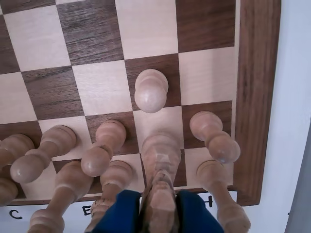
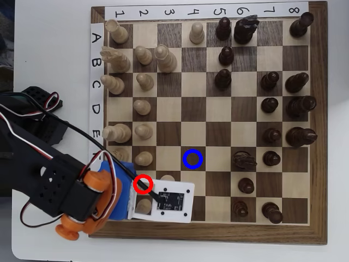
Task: Move the piece to destination
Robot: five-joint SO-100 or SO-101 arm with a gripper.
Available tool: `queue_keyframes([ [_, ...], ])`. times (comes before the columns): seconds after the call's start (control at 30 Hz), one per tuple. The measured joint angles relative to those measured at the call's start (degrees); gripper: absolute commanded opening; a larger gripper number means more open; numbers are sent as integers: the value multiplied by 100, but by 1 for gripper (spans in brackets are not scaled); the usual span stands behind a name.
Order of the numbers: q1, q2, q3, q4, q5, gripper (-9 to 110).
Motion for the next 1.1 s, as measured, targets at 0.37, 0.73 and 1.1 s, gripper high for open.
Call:
queue_keyframes([
  [0.37,0,0,-729,598,0,0],
  [0.73,-246,88,-1195,896,-35,0],
  [1.1,-308,431,-2048,940,-141,0],
])
